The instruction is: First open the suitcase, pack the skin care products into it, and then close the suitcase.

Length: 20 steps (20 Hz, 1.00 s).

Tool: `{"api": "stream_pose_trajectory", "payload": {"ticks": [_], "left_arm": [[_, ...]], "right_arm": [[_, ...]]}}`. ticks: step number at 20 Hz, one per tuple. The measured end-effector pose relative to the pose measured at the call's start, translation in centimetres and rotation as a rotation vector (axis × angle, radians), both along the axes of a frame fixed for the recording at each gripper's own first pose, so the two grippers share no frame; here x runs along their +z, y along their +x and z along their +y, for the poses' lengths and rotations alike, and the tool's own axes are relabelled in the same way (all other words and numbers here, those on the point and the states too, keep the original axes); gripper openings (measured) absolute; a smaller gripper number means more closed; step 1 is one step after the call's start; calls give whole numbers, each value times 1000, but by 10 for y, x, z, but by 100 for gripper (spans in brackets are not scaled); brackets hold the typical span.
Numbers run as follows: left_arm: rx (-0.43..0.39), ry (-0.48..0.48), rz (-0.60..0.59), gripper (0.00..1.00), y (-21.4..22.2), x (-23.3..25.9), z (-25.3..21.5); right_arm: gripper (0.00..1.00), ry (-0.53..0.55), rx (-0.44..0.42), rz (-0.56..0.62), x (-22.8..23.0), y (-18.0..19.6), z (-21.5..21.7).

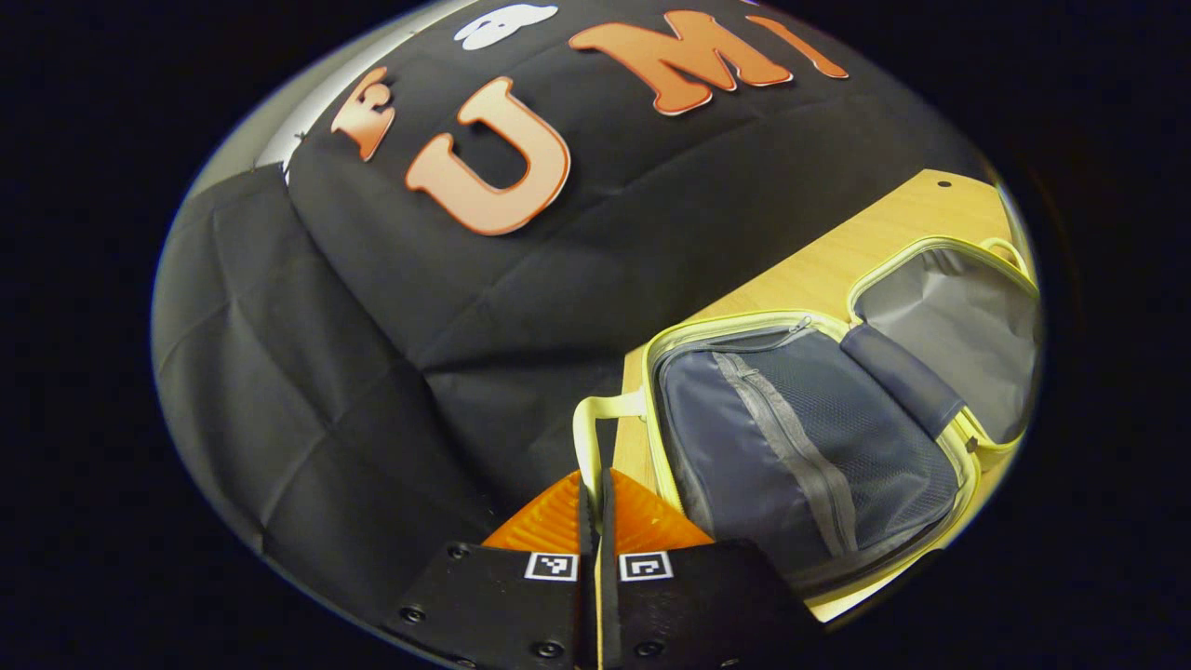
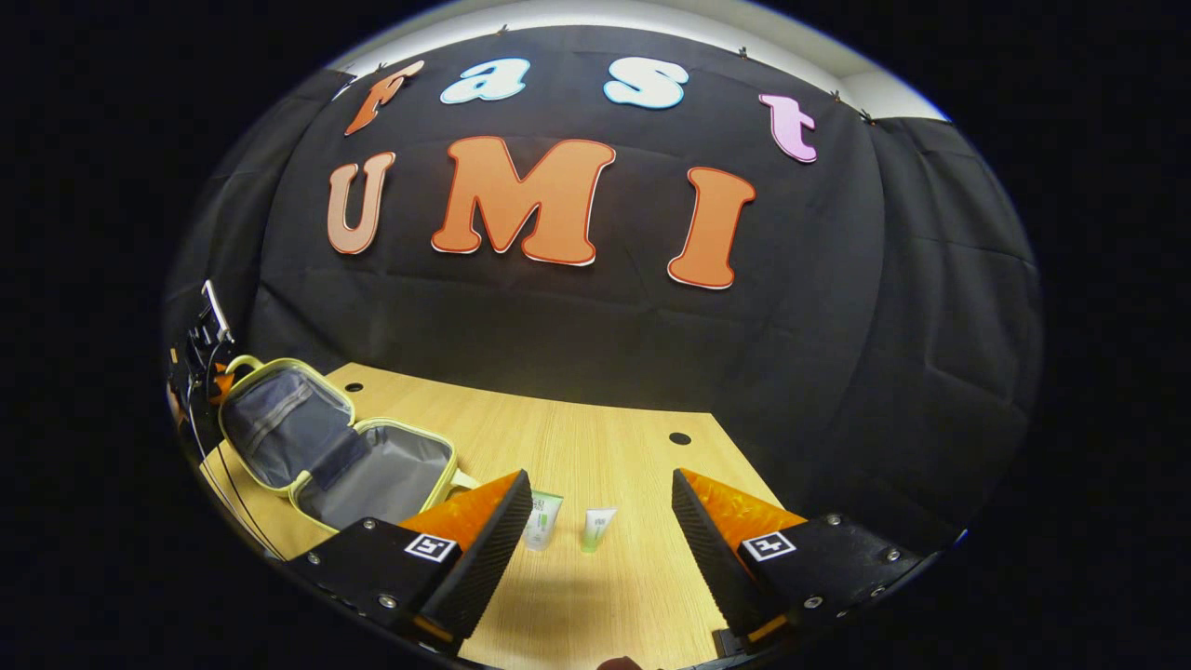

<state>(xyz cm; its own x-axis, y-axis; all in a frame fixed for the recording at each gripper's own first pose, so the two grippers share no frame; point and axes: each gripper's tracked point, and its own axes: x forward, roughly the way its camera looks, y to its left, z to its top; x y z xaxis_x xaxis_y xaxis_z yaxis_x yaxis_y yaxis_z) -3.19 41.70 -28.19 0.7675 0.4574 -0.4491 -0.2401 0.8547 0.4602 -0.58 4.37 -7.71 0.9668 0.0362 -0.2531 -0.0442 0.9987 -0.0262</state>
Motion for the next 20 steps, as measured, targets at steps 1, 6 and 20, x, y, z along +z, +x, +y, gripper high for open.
{"api": "stream_pose_trajectory", "payload": {"ticks": [1,6,20], "left_arm": [[14,-21,20,2,-6,-11,-1],[85,-118,126,16,-28,-56,1],[-121,-267,-143,88,49,43,-241]], "right_arm": [[96,3,2,3,-1,2,-3],[96,-3,28,31,-16,7,-5],[96,22,114,62,-39,32,-25]]}}
